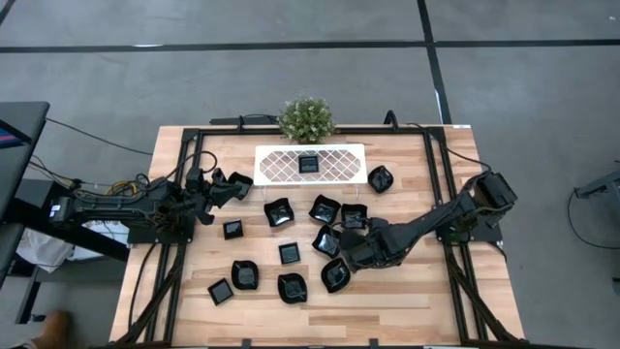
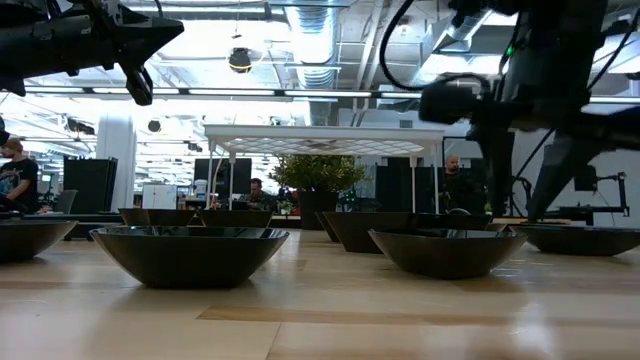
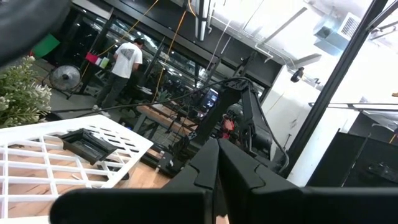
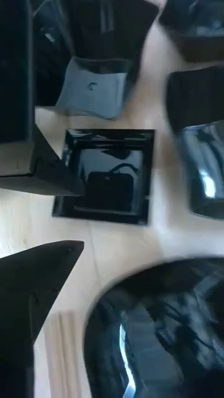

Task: Pick & Place Mini shaped plates
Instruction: Stack the square plate on top of the square plate on the shelf

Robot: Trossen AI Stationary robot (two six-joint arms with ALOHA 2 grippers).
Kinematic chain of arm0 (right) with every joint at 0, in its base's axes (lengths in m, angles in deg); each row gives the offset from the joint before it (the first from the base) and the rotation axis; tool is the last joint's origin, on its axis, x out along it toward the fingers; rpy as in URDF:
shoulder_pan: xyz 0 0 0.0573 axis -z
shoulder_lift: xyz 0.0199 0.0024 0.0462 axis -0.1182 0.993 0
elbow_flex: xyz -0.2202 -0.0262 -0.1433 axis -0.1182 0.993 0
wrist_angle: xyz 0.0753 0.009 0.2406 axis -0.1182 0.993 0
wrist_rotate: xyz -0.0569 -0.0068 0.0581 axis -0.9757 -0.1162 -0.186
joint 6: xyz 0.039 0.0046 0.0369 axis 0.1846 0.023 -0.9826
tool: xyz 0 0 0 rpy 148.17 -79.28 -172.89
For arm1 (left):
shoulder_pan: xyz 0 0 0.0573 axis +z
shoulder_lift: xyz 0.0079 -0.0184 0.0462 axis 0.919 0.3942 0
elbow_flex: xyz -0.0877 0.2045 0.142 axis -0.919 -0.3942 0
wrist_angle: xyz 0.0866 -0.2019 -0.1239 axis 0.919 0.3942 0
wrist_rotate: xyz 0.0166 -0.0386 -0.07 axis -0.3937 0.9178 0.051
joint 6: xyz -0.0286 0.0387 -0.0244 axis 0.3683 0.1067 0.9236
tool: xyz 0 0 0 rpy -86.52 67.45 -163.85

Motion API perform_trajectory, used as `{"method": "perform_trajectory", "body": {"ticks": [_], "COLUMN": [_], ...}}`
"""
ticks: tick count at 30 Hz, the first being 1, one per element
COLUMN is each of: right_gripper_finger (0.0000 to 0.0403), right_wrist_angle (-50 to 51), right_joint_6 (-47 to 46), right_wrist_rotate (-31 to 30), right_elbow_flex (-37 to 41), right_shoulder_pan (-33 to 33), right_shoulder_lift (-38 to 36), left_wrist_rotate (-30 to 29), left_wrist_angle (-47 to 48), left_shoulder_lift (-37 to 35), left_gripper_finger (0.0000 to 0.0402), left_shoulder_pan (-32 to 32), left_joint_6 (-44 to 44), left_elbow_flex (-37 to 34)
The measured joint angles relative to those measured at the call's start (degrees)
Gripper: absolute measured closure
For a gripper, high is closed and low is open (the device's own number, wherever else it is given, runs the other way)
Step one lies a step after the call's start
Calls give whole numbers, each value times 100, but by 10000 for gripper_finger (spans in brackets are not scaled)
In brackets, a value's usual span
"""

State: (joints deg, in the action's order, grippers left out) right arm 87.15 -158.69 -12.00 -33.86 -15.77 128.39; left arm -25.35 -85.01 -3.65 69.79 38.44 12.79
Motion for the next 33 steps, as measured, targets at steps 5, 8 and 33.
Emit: {"method": "perform_trajectory", "body": {"ticks": [5,8,33], "right_gripper_finger": [280,280,336], "right_wrist_angle": [-205,-280,-323], "right_joint_6": [-44,-41,20], "right_wrist_rotate": [15,9,-26], "right_elbow_flex": [8,9,2], "right_shoulder_pan": [15,15,15], "right_shoulder_lift": [283,360,626], "left_wrist_rotate": [1,2,0], "left_wrist_angle": [-13,-33,-82], "left_shoulder_lift": [0,-2,0], "left_gripper_finger": [389,389,389], "left_shoulder_pan": [-1,0,-2], "left_joint_6": [-1,0,-1], "left_elbow_flex": [0,0,0]}}
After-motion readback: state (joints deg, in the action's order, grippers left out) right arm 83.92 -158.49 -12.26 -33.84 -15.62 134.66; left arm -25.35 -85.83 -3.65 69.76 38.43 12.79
